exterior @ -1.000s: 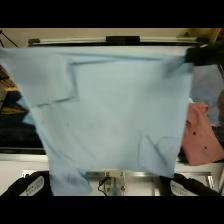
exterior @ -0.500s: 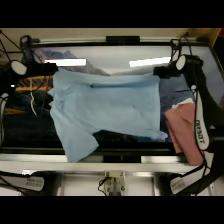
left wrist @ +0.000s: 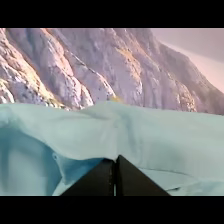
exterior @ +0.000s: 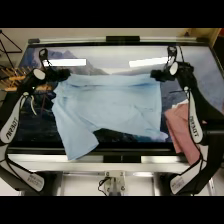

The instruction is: Fold the shirts.

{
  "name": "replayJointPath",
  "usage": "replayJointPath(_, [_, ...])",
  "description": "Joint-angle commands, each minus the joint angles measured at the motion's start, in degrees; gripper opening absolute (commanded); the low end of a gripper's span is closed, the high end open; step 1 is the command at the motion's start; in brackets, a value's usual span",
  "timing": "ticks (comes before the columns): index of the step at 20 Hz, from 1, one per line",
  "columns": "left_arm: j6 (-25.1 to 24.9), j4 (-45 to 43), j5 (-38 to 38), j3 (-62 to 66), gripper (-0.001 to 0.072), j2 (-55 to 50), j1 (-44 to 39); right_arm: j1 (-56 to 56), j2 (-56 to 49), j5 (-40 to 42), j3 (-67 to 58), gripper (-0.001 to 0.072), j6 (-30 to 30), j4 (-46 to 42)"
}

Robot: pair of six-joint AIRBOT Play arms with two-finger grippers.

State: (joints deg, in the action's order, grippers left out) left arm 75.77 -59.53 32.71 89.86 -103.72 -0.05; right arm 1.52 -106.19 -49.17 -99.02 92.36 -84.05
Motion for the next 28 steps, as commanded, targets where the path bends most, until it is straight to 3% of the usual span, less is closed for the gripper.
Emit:
replayJointPath(1, [-3.0,-5.2,16.6,3.8,0.0028,-0.7,3.3,-0.7,1.6,-15.0,-0.1,0.0048,-1.6,-3.1])
replayJointPath(4, [0.6,-6.7,29.6,4.7,0.0027,-1.1,7.2,-1.0,1.8,-27.8,0.5,0.0047,-2.0,-1.8])
replayJointPath(7, [3.3,-6.7,35.9,4.7,0.0028,-3.4,9.0,-1.0,1.7,-28.0,5.3,0.0047,-1.9,3.1])
replayJointPath(10, [3.6,-6.4,35.7,4.7,0.003,-4.9,8.0,-1.0,1.7,-26.2,8.5,0.0079,-1.1,5.0])
replayJointPath(11, [3.6,-5.9,35.8,4.7,0.0081,-5.0,7.5,-1.0,1.9,-25.9,8.5,0.0262,-1.0,5.4])
replayJointPath(12, [3.6,-5.6,36.5,4.8,0.0279,-4.9,7.5,-1.0,2.4,-25.9,8.4,0.0482,-1.2,5.7])
replayJointPath(13, [3.6,-5.4,38.4,5.5,0.0487,-4.6,7.6,-1.2,3.4,-26.7,7.8,0.0505,-1.6,5.6])
replayJointPath(14, [3.6,-5.4,40.9,6.7,0.053,-4.3,8.0,-1.4,5.0,-28.0,7.0,0.0505,-1.8,5.2])
replayJointPath(17, [3.6,-5.5,49.9,9.9,0.0527,-1.4,10.2,-2.3,11.0,-34.8,6.4,0.0505,-2.5,3.7])
replayJointPath(20, [1.2,-5.9,56.8,2.8,0.0527,4.8,12.6,-4.4,17.7,-41.0,11.9,0.0505,-4.0,2.6])
replayJointPath(27, [-6.5,-1.2,40.7,-43.1,0.0526,26.0,17.0,-8.9,37.0,-35.5,38.6,0.0505,-5.0,7.3])
replayJointPath(28, [-7.8,0.9,39.6,-46.2,0.0526,26.6,17.0,-8.9,38.6,-34.8,40.7,0.059,-4.9,7.6])
